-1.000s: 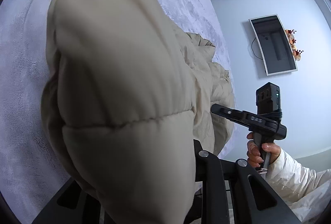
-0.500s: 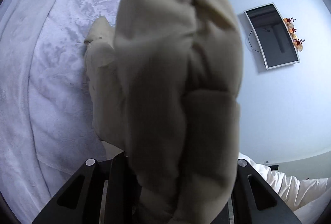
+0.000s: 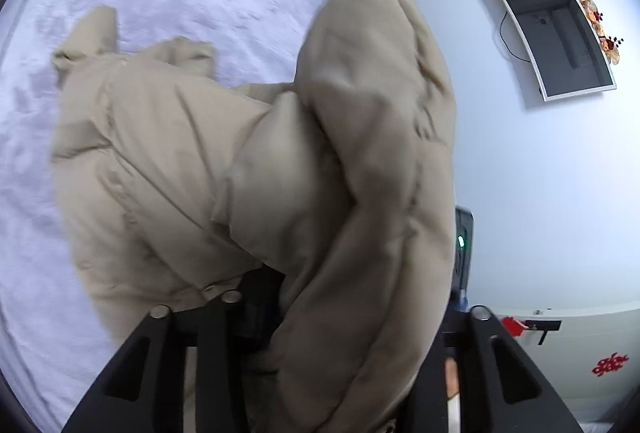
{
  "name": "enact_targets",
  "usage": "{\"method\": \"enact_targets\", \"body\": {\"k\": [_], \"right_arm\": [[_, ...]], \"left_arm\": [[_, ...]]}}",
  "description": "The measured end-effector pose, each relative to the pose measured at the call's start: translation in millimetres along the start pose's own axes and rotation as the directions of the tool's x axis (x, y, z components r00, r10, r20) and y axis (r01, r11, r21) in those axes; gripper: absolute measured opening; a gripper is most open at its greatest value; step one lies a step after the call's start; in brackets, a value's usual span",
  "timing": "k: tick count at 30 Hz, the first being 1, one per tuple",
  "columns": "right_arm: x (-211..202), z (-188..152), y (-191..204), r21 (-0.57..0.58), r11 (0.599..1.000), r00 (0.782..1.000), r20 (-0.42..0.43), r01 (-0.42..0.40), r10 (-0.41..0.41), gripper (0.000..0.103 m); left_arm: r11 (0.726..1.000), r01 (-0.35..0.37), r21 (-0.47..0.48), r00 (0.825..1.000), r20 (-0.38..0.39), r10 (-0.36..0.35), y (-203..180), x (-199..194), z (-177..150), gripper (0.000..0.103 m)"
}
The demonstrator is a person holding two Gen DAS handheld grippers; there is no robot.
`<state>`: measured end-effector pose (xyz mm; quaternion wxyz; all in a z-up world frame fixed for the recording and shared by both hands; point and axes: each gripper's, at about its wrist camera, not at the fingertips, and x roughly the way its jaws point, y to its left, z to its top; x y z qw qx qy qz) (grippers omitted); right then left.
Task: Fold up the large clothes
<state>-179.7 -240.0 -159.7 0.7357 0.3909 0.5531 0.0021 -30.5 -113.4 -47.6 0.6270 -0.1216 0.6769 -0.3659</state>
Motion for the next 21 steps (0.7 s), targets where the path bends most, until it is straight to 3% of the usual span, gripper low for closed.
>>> {"method": "enact_targets", "body": {"k": [2,3,8,12,13,14,15,16,19,21], "right_arm": [[-19,-9,-20,0.039,0.999,1.0,0.027,-0.014,0.013,0.002],[-28,-14,-31,0.059,0.998,0.999,0.038,-0.016,0.014,0.002],[-62,-37,-66,0.108,0.994,0.998,0.061,-0.007,0.0,0.005],[-98,-54,-70,0.068,0.997,0.995,0.093,0.024,-0.03,0.009],[-109,-60,-69,0.057,0.998,0.994,0.109,0.014,-0.02,0.027],[-118,-64,-66,0.05,0.999,0.992,0.124,-0.003,-0.003,0.064],[-130,-71,-63,0.04,0.999,0.989,0.146,-0.031,0.025,0.079],[-139,-76,-59,0.029,0.998,0.986,0.162,-0.057,0.051,0.088],[-155,-83,-50,-0.001,0.986,0.973,0.163,-0.164,0.162,0.088],[-149,-75,-48,0.033,0.98,0.97,0.153,-0.195,0.188,0.088]], "left_arm": [[0.998,0.056,-0.003,0.998,-0.027,-0.056,-11,25,6,0.074],[0.998,0.07,0.003,0.997,-0.039,-0.07,-13,37,8,0.077],[0.985,0.17,0.025,0.981,-0.104,-0.166,-27,87,14,0.08],[0.987,0.154,0.036,0.985,-0.083,-0.151,-25,94,-4,0.08],[0.989,0.143,0.035,0.987,-0.077,-0.14,-19,90,-8,0.08],[0.991,0.132,0.036,0.989,-0.074,-0.129,-17,86,-12,0.08],[0.992,0.119,0.042,0.991,-0.07,-0.116,-19,78,-17,0.08],[0.993,0.106,0.049,0.993,-0.066,-0.103,-22,78,-14,0.08],[0.994,0.067,0.082,0.996,-0.056,-0.063,-28,84,-9,0.08],[0.993,0.037,0.108,0.998,-0.048,-0.032,-34,96,-2,0.08]]}}
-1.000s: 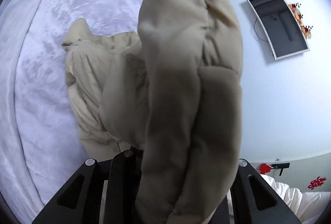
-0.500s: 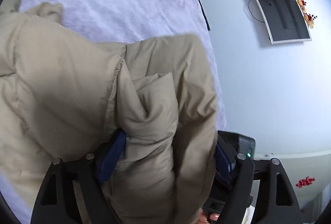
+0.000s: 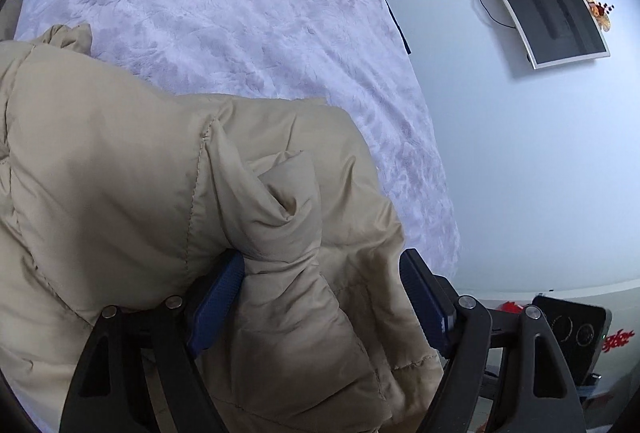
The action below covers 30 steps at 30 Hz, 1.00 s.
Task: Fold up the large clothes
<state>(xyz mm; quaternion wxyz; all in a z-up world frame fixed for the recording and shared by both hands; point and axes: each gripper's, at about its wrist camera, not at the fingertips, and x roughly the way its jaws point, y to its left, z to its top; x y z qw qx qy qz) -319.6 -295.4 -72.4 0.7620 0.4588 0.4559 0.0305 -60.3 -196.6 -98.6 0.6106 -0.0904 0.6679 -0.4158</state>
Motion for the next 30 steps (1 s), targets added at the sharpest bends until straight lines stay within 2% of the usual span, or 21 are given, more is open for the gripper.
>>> {"method": "enact_targets", "body": {"k": [2,4,6,8,10,11,13,15,16,17,18,19,20,21,22,24,27,29,30], "right_arm": [[14,8,-1,0.046,0.999,1.0,-0.011,-0.005,0.006,0.088],[28,24,-4,0.083,0.996,0.999,-0.029,0.029,-0.027,0.087],[38,34,-8,0.091,0.993,0.996,-0.053,0.07,-0.065,0.078],[46,41,-10,0.08,0.99,0.991,-0.083,0.112,-0.105,0.073],[49,49,-13,0.073,0.988,0.987,-0.092,0.136,-0.129,0.072],[49,52,-16,0.077,0.987,0.987,-0.092,0.138,-0.131,0.072],[49,59,-24,0.102,0.985,0.988,-0.086,0.138,-0.129,0.073],[49,69,-32,0.132,0.983,0.991,-0.071,0.125,-0.117,0.072],[55,76,-33,0.139,0.984,0.992,-0.064,0.115,-0.107,0.062],[56,82,-35,0.136,0.985,0.994,-0.062,0.103,-0.095,0.038],[59,88,-34,0.124,0.987,0.993,-0.066,0.102,-0.095,0.021],[63,94,-29,0.087,0.988,0.99,-0.07,0.129,-0.123,0.009],[66,101,-21,0.021,0.985,0.983,-0.062,0.174,-0.173,0.008],[71,107,-5,-0.101,0.965,0.968,-0.044,0.241,-0.246,0.008],[72,108,6,-0.204,0.932,0.95,-0.025,0.299,-0.31,0.007],[78,112,12,-0.321,0.873,0.921,-0.006,0.366,-0.389,0.007],[81,119,-12,-0.33,0.831,0.88,-0.004,0.448,-0.475,0.007],[78,126,-39,-0.254,0.848,0.87,-0.049,0.464,-0.491,0.007],[75,130,-43,-0.219,0.862,0.876,-0.057,0.457,-0.479,0.008]], "left_arm": [[0.999,-0.027,0.027,0.999,0.025,0.027,-9,1,5,0.08],[0.997,-0.037,0.067,0.996,0.084,0.032,-17,-18,3,0.08],[0.99,-0.088,0.108,0.982,0.174,0.068,-20,-44,1,0.08],[0.981,-0.16,0.113,0.954,0.273,0.124,-12,-69,-4,0.08],[0.971,-0.232,0.064,0.913,0.36,0.195,10,-98,-11,0.08],[0.965,-0.262,0.02,0.89,0.392,0.234,28,-111,-15,0.08],[0.949,-0.308,-0.068,0.864,0.397,0.309,64,-124,-20,0.08],[0.938,-0.296,-0.181,0.865,0.365,0.343,106,-129,-27,0.08],[0.932,-0.278,-0.231,0.871,0.348,0.346,124,-128,-29,0.08],[0.929,-0.258,-0.267,0.879,0.334,0.34,139,-125,-31,0.08],[0.928,-0.243,-0.282,0.885,0.328,0.331,147,-120,-31,0.08],[0.929,-0.237,-0.286,0.888,0.325,0.326,150,-114,-30,0.08],[0.932,-0.239,-0.274,0.89,0.321,0.323,148,-107,-28,0.08],[0.934,-0.246,-0.257,0.891,0.318,0.323,144,-98,-24,0.08],[0.933,-0.273,-0.235,0.886,0.317,0.339,135,-87,-18,0.08],[0.927,-0.317,-0.198,0.876,0.315,0.367,117,-72,-8,0.08],[0.929,-0.335,-0.158,0.873,0.319,0.369,95,-60,2,0.08],[0.917,-0.376,-0.129,0.862,0.315,0.398,79,-56,6,0.08],[0.91,-0.399,-0.116,0.854,0.313,0.415,75,-53,9,0.08]]}}
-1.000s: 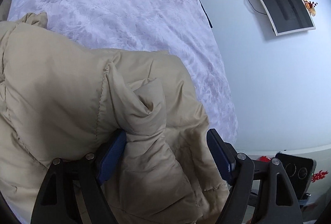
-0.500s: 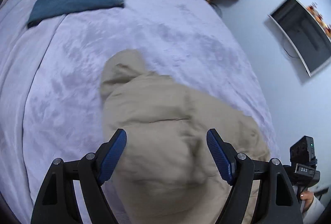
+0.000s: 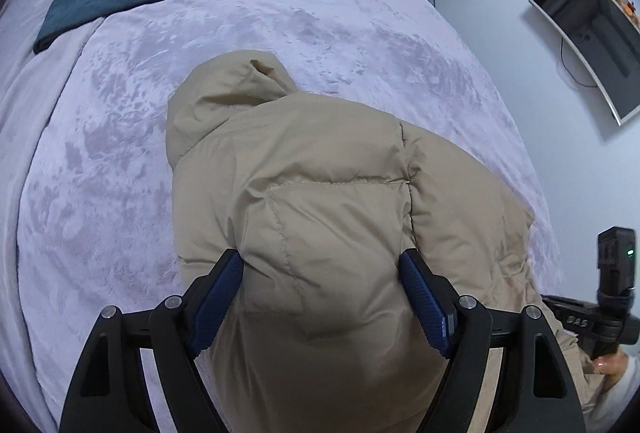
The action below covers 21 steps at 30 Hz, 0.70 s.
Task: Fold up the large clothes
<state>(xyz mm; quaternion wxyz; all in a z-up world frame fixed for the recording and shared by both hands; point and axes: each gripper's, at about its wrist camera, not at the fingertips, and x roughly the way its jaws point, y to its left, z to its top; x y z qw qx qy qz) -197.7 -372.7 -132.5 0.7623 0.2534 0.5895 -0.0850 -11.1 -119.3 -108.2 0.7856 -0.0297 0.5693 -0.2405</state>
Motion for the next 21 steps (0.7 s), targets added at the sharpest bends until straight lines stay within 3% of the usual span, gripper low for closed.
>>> {"method": "enact_targets", "body": {"k": [3,4,7,8,10,12,13,14,15,16,21], "right_arm": [[-33,-3,3,-0.004,0.999,0.998,0.046,-0.041,0.042,0.014],[-45,-5,9,-0.019,0.997,0.995,0.056,-0.081,0.082,0.023],[-83,-12,32,-0.099,0.975,0.976,0.071,-0.196,0.204,0.062],[-92,-15,41,-0.126,0.963,0.967,0.059,-0.239,0.248,0.063],[-99,-14,67,-0.178,0.932,0.946,0.013,-0.315,0.323,0.063],[-97,-29,85,-0.222,0.919,0.945,-0.059,-0.326,0.321,0.063],[-89,-36,91,-0.239,0.928,0.958,-0.105,-0.286,0.269,0.063],[-80,-46,93,-0.259,0.937,0.969,-0.136,-0.234,0.205,0.054],[-72,-57,95,-0.293,0.941,0.979,-0.154,-0.171,0.13,0.042],[-60,-66,96,-0.333,0.936,0.985,-0.162,-0.114,0.062,0.021],[-20,-105,55,-0.355,0.933,0.985,-0.125,0.064,-0.116,0.011]], "left_arm": [[0.999,-0.024,0.023,1.0,-0.001,0.024,-4,1,5,0.08],[0.999,-0.024,0.021,1.0,0.005,0.024,-4,-1,7,0.08],[1.0,-0.02,0.016,0.999,0.038,0.02,-3,-9,13,0.08],[1.0,-0.018,0.017,0.999,0.043,0.017,-4,-11,15,0.08],[0.999,-0.031,0.026,0.999,0.039,0.03,-9,-7,17,0.08],[0.998,-0.058,0.03,0.998,0.032,0.057,-13,0,17,0.08],[0.997,-0.075,0.027,0.997,0.029,0.074,-16,5,17,0.08],[0.996,-0.089,0.024,0.996,0.029,0.088,-20,8,17,0.08],[0.995,-0.101,0.021,0.995,0.028,0.1,-23,12,18,0.08],[0.994,-0.105,0.021,0.994,0.026,0.105,-28,15,19,0.08],[0.989,-0.131,0.075,0.991,0.032,0.129,-59,28,22,0.08]]}}
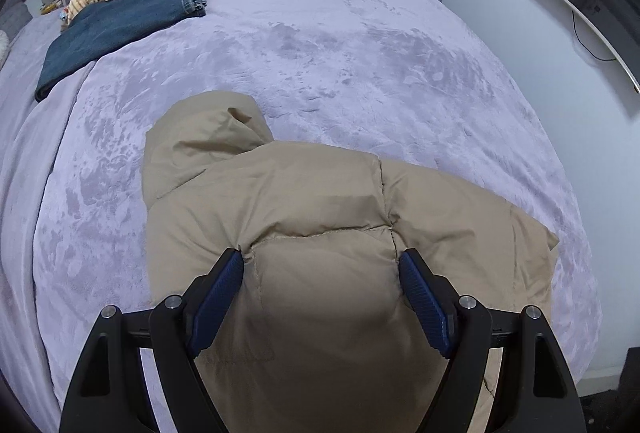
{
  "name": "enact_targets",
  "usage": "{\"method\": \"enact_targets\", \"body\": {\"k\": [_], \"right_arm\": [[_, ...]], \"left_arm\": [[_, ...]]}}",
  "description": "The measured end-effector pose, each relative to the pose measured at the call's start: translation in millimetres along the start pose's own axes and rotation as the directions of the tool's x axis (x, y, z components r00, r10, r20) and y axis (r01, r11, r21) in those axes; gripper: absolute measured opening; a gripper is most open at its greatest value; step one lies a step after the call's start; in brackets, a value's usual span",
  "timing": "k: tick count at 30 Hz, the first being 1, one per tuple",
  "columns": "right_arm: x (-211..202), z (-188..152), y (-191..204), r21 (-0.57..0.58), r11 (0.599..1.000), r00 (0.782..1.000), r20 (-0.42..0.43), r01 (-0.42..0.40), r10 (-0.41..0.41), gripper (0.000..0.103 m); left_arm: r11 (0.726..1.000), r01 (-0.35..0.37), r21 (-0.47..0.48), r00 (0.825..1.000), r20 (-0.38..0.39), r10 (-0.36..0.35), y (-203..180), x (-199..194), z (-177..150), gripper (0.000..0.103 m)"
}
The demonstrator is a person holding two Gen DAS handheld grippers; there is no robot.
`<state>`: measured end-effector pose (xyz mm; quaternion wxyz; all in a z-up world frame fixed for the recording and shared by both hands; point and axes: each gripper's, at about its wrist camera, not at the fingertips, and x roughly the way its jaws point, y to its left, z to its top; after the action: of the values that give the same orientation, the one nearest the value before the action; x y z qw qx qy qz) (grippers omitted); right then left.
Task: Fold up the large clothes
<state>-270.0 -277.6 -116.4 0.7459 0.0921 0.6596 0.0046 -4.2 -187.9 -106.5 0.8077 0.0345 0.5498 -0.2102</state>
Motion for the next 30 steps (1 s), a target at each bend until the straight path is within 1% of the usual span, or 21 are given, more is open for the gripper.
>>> {"method": "enact_targets", "body": {"k": [1,2,3,4,5,7,10,12,13,14,15,17,19,21,22,23,24,26,27,30], "right_arm": [[9,-8,-8,0.015,0.999,1.0,-0.004,0.029,-0.029,0.01],[17,-16,-16,0.041,0.998,0.999,-0.012,0.044,-0.043,0.009],[26,-25,-26,0.088,0.996,0.999,-0.02,0.032,-0.031,0.009],[33,-34,-37,0.148,0.989,1.0,-0.023,0.008,-0.004,0.006],[37,-40,-44,0.187,0.982,1.0,-0.009,-0.019,0.021,0.006],[41,-46,-51,0.244,0.968,0.998,0.015,-0.058,0.056,0.006],[40,-45,-48,0.24,0.97,0.999,-0.006,-0.042,0.044,0.006],[29,-42,-47,0.24,0.97,0.999,-0.01,-0.04,0.044,0.007],[18,-41,-49,0.259,0.965,0.999,0.012,-0.05,0.049,0.012],[6,-40,-52,0.283,0.957,0.998,0.047,-0.06,0.049,0.014],[-13,-43,-57,0.315,0.945,0.992,0.114,-0.084,0.05,0.016],[-41,-44,-63,0.357,0.926,0.973,0.225,-0.124,0.043,0.027],[-59,-34,-67,0.369,0.909,0.947,0.311,-0.192,0.074,0.028],[-59,-17,-62,0.36,0.903,0.935,0.339,-0.233,0.106,0.028],[-55,-8,-59,0.353,0.905,0.934,0.339,-0.239,0.115,0.028],[-50,0,-56,0.344,0.91,0.938,0.328,-0.232,0.115,0.028],[-43,12,-57,0.338,0.917,0.948,0.3,-0.212,0.109,0.028],[-22,21,-44,0.33,0.932,0.971,0.225,-0.152,0.079,0.028],[-13,23,-44,0.33,0.935,0.978,0.197,-0.133,0.07,0.028],[6,23,-48,0.338,0.933,0.983,0.169,-0.12,0.066,0.028]], "left_arm": [[1.0,-0.006,0.019,1.0,-0.001,0.006,-7,3,0,0.08],[0.999,-0.015,0.036,1.0,-0.001,0.015,-13,6,0,0.083],[0.998,-0.022,0.052,1.0,-0.003,0.022,-17,9,0,0.088],[0.998,-0.027,0.064,1.0,-0.007,0.028,-20,13,-2,0.088],[0.997,-0.04,0.073,0.999,-0.01,0.041,-22,17,-3,0.088],[0.995,-0.053,0.082,0.998,-0.015,0.055,-23,19,-4,0.088],[0.997,-0.049,0.066,0.998,-0.024,0.05,-17,15,-3,0.088],[0.997,-0.053,0.05,0.998,-0.03,0.055,-12,14,-3,0.088],[0.998,-0.054,0.043,0.998,-0.033,0.056,-10,14,-3,0.088],[0.998,-0.055,0.039,0.998,-0.034,0.056,-9,13,-4,0.088],[0.998,-0.055,0.038,0.998,-0.034,0.057,-8,13,-4,0.088],[0.997,-0.062,0.044,0.997,-0.031,0.064,-8,13,-5,0.088],[0.996,-0.072,0.048,0.997,-0.035,0.074,-9,11,-6,0.089],[0.996,-0.083,0.041,0.995,-0.046,0.085,-8,5,-6,0.089],[0.995,-0.09,0.035,0.994,-0.053,0.092,-5,0,-6,0.089],[0.995,-0.092,0.031,0.994,-0.059,0.094,-3,-6,-8,0.089],[0.996,-0.091,0.026,0.994,-0.064,0.093,0,-14,-10,0.089],[0.996,-0.087,0.018,0.993,-0.074,0.088,7,-29,-17,0.089],[0.996,-0.085,0.017,0.993,-0.08,0.086,10,-36,-21,0.089],[0.997,-0.08,0.018,0.991,-0.107,0.081,18,-54,-39,0.089]]}}
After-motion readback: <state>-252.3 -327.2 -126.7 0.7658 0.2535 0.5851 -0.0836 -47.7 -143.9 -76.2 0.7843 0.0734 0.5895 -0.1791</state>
